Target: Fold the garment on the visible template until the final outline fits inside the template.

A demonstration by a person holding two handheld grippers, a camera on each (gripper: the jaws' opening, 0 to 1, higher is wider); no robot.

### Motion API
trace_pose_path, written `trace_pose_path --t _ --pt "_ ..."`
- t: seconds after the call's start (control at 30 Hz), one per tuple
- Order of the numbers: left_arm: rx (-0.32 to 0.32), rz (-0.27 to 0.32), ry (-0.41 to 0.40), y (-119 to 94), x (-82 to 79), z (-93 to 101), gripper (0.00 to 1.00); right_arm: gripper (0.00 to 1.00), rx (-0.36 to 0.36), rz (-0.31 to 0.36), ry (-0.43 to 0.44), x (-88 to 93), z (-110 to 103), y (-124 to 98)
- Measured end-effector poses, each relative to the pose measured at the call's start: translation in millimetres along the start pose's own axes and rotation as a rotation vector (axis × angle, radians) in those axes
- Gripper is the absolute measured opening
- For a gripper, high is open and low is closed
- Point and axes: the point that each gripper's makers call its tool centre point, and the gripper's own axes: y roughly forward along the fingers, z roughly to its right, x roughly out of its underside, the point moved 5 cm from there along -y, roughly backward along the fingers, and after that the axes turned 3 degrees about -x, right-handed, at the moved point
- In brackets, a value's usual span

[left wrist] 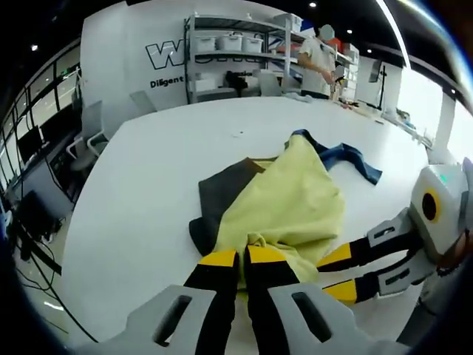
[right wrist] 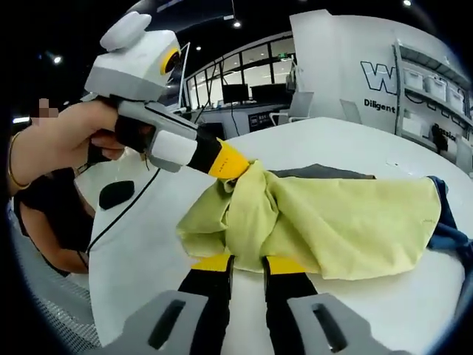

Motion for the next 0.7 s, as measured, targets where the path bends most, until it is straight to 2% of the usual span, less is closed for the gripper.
trace_pose_path --t 0.1,0.33,0.43,0.5,0.7 --pt "0.003 0.003 0.000 -0.9 0.1 -0.1 0.04 0.00 -0.007 0.002 -0.008 0.0 -0.6 -0.6" --pt "0.007 0.016 0.006 -4.3 -2.0 0.9 0.04 0.00 -0.014 0.007 -0.029 -4.5 1.6 -9.1" --pt "0.000 0.032 0.018 -9.1 -5.1 2.1 0.04 0.00 -0.009 0.021 -0.048 -12.6 3.0 -17.8" --pt "0.009 0.076 0.033 -14.1 -12.3 4.2 0.04 0.00 0.006 0.031 -0.073 -19.4 4.5 -23.8" --pt "-0.009 0.117 0.046 -26.2 -23.4 4.6 0.04 0.00 0.039 0.067 -0.107 -37.7 9.6 -40.0"
